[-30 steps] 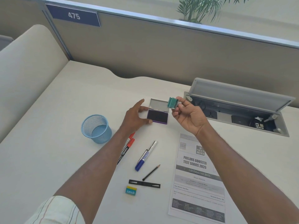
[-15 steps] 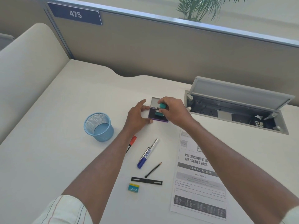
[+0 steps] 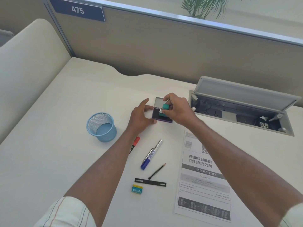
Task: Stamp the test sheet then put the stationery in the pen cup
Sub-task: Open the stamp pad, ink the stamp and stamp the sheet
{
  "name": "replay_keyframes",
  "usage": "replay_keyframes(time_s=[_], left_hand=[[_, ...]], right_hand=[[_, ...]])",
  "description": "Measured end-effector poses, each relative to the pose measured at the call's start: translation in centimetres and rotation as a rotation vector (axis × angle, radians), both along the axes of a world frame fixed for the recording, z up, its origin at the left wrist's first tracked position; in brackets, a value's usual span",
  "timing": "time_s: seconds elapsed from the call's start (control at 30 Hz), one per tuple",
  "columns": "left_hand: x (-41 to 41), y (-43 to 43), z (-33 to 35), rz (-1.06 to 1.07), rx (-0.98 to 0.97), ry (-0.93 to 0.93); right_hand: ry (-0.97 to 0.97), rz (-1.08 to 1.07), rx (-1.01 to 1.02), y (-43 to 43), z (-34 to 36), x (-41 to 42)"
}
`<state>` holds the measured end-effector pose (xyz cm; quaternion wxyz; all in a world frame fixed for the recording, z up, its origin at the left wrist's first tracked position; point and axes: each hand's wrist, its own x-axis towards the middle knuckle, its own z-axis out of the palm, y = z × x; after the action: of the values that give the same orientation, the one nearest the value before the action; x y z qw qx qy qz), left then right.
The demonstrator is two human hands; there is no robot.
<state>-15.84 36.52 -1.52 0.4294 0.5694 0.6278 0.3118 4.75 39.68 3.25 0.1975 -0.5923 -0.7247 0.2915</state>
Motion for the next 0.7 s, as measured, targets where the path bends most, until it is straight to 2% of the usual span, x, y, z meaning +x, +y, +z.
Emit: replay_keyframes(time_s=[0.23,0.43,0.57,0.7], left_hand=[[0.0,-0.1,0.0,0.002,0.005,0.024],[-0.2,-0.5,0.8,-0.030,-0.025,0.018],[-0.1,-2.4,3.1,0.004,0.046,-0.035],[1.6,-8.4,6.6,0.047,0.155,-0.090]], right_hand=[[0.014,-0.004,0.002,0.2,-0.3,0.0],[0.168,-0.072,0.029,-1.8,1.2,0.6],[0.244,-0.061,0.156,-6.3,5.1,2.0],[0.224,-0.052,0.251,-13.9,9.5,4.7]])
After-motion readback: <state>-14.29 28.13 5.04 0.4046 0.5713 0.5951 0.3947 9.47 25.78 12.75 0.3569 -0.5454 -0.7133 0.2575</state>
